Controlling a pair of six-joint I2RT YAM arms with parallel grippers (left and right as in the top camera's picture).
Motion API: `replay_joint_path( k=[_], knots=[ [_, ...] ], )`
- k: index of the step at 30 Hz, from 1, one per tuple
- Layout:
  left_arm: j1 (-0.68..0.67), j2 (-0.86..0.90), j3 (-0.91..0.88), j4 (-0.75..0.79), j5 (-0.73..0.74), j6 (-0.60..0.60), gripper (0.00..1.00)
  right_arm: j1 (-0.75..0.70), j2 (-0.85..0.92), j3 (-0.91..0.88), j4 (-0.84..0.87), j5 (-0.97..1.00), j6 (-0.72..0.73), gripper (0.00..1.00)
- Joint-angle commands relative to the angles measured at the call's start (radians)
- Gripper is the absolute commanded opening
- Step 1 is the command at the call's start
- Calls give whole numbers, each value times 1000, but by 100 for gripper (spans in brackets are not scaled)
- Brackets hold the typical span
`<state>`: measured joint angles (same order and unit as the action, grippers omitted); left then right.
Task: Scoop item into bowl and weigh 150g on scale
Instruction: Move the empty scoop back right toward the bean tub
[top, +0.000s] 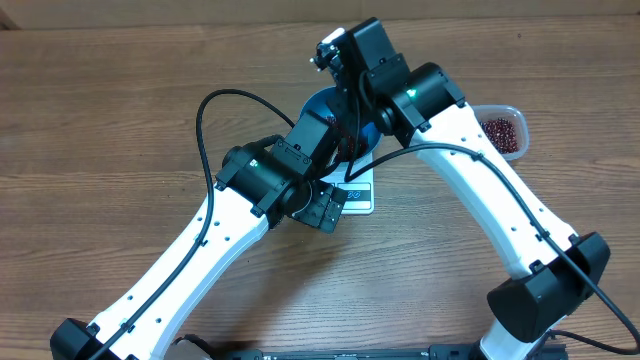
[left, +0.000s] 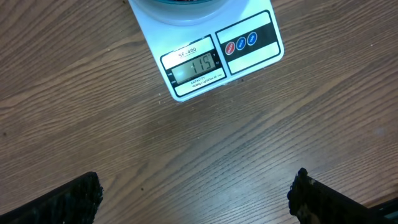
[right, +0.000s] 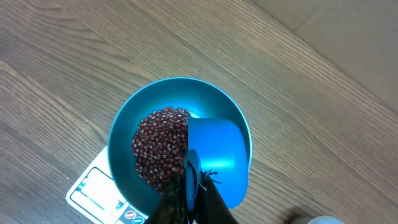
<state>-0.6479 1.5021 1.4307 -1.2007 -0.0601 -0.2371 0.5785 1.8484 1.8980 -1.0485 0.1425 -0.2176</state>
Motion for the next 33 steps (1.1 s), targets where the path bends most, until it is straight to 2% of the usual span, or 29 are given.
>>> replay_joint_path(
  k=[1,23,26,33],
  knots=[
    [0,-4,19,1,-6,-6,100,17,-41,41,3,27,-23,4],
    [0,-4,19,1,-6,-6,100,31,-41,41,-31,82,-22,4],
    [0,-4,19,1,-6,-6,100,19,-41,41,-24,79,21,4],
    [0,-4,19,1,-6,-6,100,-115,-122,41,37,-136,119,4]
  ],
)
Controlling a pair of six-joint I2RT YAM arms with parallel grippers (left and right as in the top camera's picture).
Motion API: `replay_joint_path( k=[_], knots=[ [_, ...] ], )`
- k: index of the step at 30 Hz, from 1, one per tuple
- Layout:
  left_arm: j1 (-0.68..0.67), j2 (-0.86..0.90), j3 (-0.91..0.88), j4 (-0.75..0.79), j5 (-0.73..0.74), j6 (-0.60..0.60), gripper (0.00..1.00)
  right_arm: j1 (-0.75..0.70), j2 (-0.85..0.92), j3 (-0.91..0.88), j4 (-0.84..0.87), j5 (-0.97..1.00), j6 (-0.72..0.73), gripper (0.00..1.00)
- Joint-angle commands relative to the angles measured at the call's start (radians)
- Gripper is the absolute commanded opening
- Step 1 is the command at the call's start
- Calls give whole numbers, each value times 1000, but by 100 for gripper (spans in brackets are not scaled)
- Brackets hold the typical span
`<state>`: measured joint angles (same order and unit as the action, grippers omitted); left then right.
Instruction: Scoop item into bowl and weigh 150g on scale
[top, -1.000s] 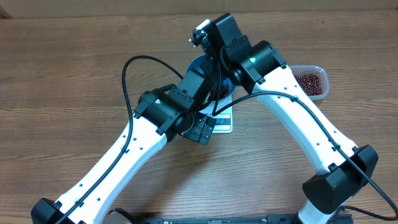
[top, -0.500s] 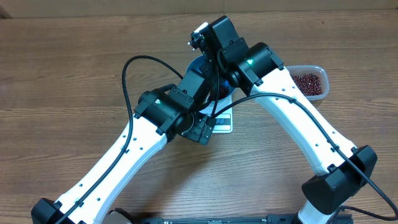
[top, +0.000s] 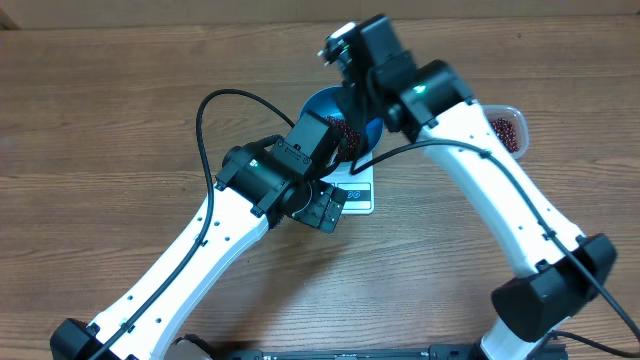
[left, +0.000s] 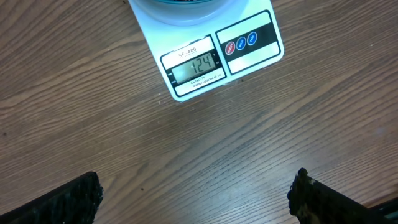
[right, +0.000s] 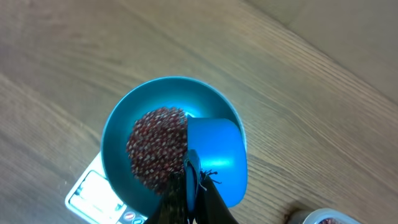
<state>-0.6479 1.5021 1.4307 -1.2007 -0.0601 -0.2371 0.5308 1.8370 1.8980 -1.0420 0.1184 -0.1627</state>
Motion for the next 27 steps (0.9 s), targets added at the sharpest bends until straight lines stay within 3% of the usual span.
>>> replay_joint_path(
  k=[1,8,13,18,27],
  knots=[
    [0,-4,19,1,-6,-6,100,-108,-145,41,43,-137,92,4],
    [0,-4,19,1,-6,-6,100,-306,-228,41,-16,-97,203,4],
    [0,-4,19,1,-6,-6,100,-420,-209,40,-158,82,238,4],
    [0,-4,19,1,-6,-6,100,-437,-174,39,-211,193,238,4],
    [0,-4,19,1,-6,-6,100,-438,-30,39,-212,195,245,4]
  ],
)
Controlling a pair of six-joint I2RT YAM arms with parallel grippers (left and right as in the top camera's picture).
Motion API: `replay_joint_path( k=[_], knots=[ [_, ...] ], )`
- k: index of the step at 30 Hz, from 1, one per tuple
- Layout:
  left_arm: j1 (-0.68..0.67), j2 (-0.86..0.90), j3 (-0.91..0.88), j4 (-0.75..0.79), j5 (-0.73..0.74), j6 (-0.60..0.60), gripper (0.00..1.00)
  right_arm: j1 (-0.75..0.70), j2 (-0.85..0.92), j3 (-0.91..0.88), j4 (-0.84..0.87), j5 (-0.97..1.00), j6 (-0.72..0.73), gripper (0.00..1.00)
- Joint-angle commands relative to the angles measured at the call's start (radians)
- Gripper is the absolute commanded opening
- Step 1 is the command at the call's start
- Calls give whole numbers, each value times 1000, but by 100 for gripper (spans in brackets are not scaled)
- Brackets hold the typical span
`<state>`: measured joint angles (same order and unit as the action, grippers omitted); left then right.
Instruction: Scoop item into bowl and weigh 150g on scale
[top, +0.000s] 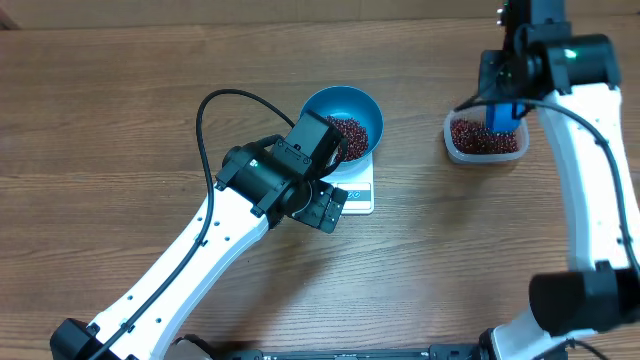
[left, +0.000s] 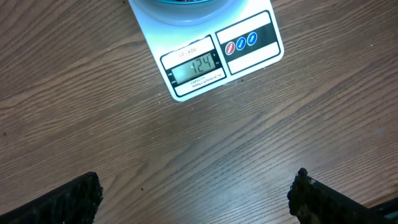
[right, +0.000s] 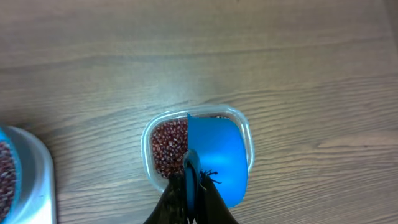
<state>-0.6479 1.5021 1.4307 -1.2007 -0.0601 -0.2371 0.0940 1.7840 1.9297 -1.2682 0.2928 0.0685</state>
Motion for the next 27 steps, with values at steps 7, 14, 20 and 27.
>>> replay_joint_path(
  k=[7,14,20,27],
  knots=[
    [0,-4,19,1,-6,-6,100,-16,69,4,25,21,10,4],
    [0,-4,19,1,-6,-6,100,-21,98,-38,38,22,9,4],
    [0,-4,19,1,-6,-6,100,-24,125,-91,67,36,10,4],
    [0,-4,19,1,-6,-6,99,-17,174,-108,66,42,10,4]
  ],
)
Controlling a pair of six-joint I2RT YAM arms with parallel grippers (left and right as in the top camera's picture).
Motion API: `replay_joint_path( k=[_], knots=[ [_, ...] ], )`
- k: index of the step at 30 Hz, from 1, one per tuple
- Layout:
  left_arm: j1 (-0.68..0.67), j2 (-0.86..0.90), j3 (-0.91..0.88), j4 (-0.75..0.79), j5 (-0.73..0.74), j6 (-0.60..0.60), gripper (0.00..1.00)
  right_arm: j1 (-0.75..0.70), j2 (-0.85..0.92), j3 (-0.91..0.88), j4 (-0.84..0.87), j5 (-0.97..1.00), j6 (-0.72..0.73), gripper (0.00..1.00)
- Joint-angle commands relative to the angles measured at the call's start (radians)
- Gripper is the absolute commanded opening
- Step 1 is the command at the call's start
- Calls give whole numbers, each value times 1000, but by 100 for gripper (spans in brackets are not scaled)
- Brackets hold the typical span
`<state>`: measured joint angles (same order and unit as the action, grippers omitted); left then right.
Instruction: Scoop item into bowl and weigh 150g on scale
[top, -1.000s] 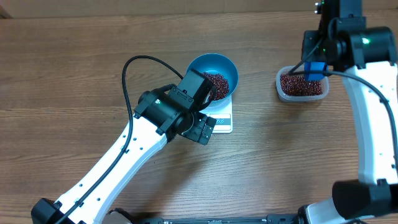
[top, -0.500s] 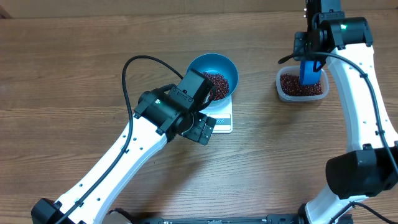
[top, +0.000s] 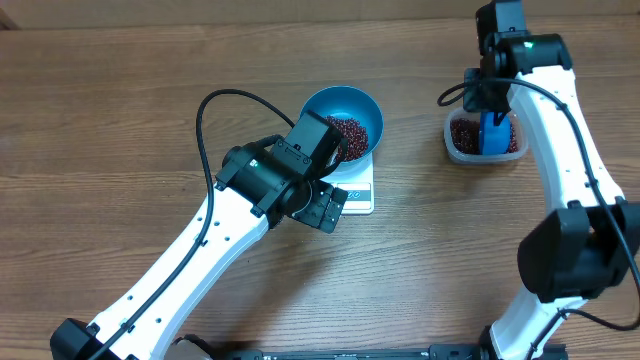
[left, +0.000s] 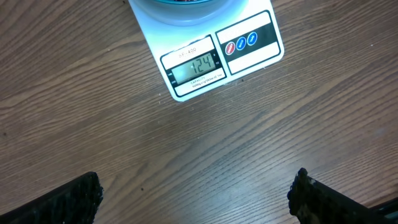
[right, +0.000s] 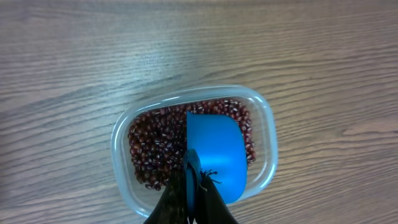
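A blue bowl holding red beans stands on the white scale. The scale's display reads 124 in the left wrist view. My left gripper hangs open over bare wood just in front of the scale. At the right, a clear tub holds red beans. My right gripper is shut on the handle of a blue scoop, whose cup sits down inside the tub over the beans. In the overhead view the scoop shows inside the tub.
The table is brown wood. A black cable loops from the left arm over the table left of the bowl. The left arm's body stands close against the bowl's near side.
My right gripper has come lower over the tub; the tub looks larger in its view and the scoop now sits within its rim. The left arm and the 124 reading are unchanged.
The scoop was over the blue bowl with the scale at 115. Then the reading was 124 with the scoop still above the bowl. After that my right gripper held the scoop over the tub at the right, and now the scoop is down in the tub.
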<state>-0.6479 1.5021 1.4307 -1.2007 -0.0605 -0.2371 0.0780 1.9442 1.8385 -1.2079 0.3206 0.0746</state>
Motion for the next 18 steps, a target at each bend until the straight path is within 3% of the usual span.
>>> replay_joint_path(
  k=[1,12,18],
  knots=[
    [0,-4,19,1,-6,-6,100,4,14,-19,5,6,3,4],
    [0,-4,19,1,-6,-6,100,16,14,-19,19,-320,4,4],
    [0,-4,19,1,-6,-6,100,16,14,-19,21,-369,4,4]
  ],
)
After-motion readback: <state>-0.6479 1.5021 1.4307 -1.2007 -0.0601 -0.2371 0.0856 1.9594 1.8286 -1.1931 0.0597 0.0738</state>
